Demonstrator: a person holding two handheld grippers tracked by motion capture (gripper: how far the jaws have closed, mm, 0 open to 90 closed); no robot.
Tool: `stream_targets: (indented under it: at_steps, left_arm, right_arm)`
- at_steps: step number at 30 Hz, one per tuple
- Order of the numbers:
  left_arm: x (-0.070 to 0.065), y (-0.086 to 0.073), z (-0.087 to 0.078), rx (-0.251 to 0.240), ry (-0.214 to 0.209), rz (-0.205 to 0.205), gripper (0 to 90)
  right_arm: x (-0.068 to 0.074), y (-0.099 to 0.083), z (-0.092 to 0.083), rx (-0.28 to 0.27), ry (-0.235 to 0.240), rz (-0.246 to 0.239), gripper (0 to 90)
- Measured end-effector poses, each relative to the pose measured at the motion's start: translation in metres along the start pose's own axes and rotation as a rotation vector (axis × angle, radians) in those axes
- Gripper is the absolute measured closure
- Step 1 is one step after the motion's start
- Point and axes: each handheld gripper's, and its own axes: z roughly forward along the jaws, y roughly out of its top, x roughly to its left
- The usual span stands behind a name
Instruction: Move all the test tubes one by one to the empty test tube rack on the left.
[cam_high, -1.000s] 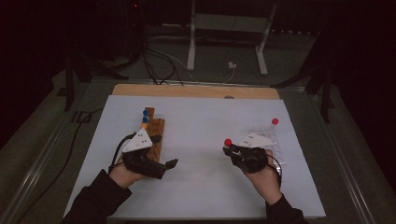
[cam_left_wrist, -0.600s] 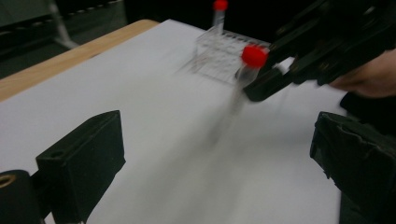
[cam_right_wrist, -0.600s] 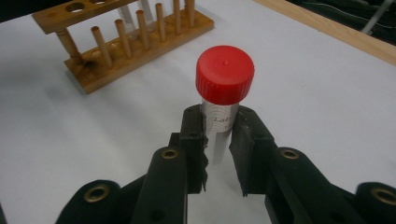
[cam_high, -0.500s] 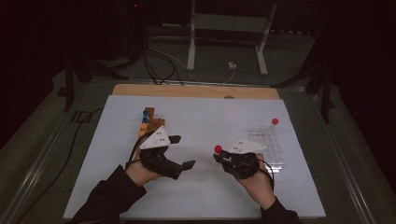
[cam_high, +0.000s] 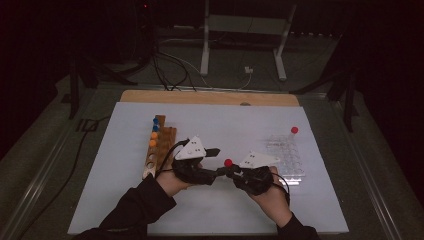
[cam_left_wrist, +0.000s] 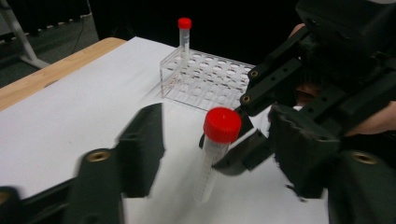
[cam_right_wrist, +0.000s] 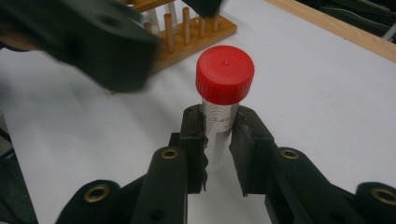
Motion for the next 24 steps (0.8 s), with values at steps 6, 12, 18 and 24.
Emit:
stream_targets:
  at_steps: [6, 12, 18, 24]
  left_arm:
    - [-0.001, -0.002, 0.009, 0.023, 0.011, 0.034, 54.9]
    - [0.001, -0.002, 0.014, 0.027, -0.015, 0.036, 66.9]
    - [0.001, -0.001, 0.013, 0.032, -0.008, 0.055, 71.6]
    - [0.0, 0.003, 0.01, 0.019, 0.025, 0.066, 71.8]
  right_arm:
    - [0.0, 0.002, -0.001, -0.001, 0.005, 0.0, 75.4]
    - [0.0, 0.001, 0.0, 0.0, 0.012, -0.001, 75.4]
    - [-0.001, 0.001, 0.0, -0.003, 0.016, 0.005, 75.3]
    - [-0.004, 0.0, -0.003, -0.036, 0.026, 0.025, 71.2]
